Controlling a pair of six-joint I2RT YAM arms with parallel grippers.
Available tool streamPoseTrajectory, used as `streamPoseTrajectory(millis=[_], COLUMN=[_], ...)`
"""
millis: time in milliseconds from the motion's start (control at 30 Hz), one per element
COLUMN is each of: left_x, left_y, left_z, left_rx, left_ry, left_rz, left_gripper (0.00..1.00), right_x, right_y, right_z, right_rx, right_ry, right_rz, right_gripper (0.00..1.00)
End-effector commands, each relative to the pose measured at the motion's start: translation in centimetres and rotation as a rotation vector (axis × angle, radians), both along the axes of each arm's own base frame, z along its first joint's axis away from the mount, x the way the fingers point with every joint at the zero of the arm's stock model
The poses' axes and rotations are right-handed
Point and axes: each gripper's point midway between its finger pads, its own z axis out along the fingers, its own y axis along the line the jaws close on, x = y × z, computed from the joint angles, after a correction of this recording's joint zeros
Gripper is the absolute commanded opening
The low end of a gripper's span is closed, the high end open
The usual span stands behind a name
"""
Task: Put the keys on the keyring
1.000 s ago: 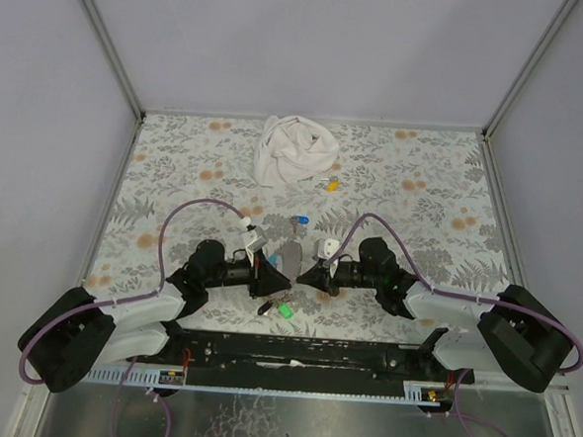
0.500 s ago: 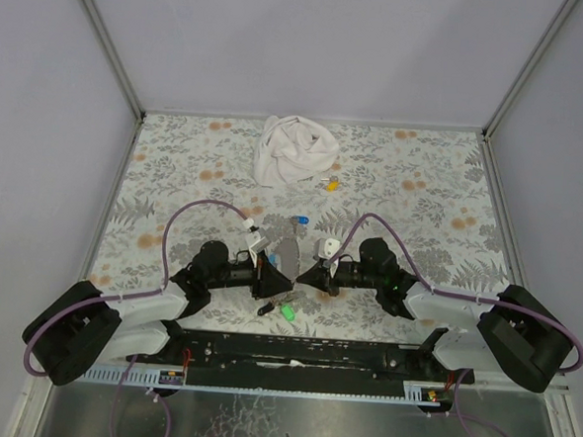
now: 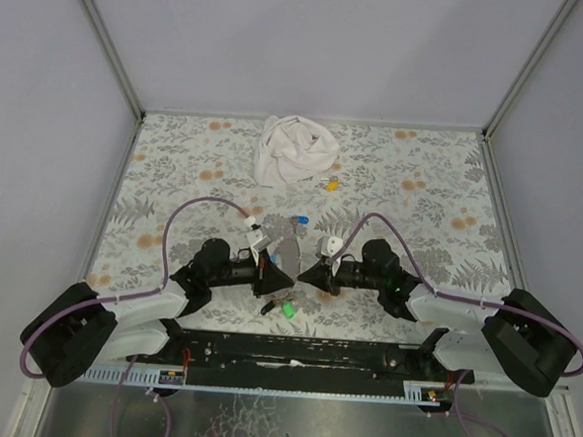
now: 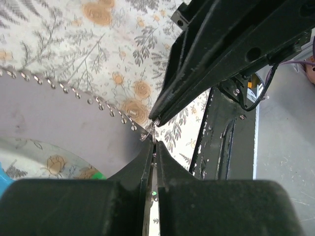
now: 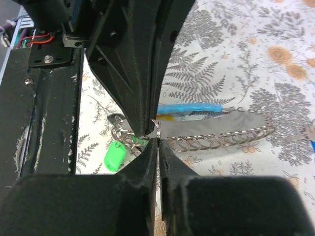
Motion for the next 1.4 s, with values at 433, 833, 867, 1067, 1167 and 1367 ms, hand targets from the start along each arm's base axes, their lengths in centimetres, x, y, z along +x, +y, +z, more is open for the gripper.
streamPoseTrajectory(millis=[433,833,867,1067,1167,1367], left_x=[0.6,0.7,0.7,0.2,0.0,-0.4], left_y=[-0.4,-1.1,-1.1,-1.3,-1.4,-1.6], left_z=[2.1,2.2,2.1,1.8,2.1,2.7], left_rx=[0.239,0.334,0.339,0.344,0.337,0.314], left_ry=[-0.207,-0.281,-0.28,-0.272,-0.279,-0.298], left_rz=[-0.099,-0.225,-0.23,-0.263,-0.274,-0.294], left_gripper=[0.0,0.0,0.0,0.0,0.0,0.0], right_x=[0.0,-0.9,-1.0,-0.7,-0.6,-0.6], right_y=[-2.1,0.3,0.5,0.9,1.1,1.3], right_z=[5.1,3.8,3.6,3.3,3.2,2.7], right_rx=[0.014,-0.043,-0.051,-0.053,-0.052,-0.059], right_ry=[-0.162,-0.164,-0.155,-0.148,-0.146,-0.131], right_rz=[-0.05,0.161,0.175,0.183,0.186,0.189], right_gripper=[0.36,0.39,0.39,0.35,0.33,0.32])
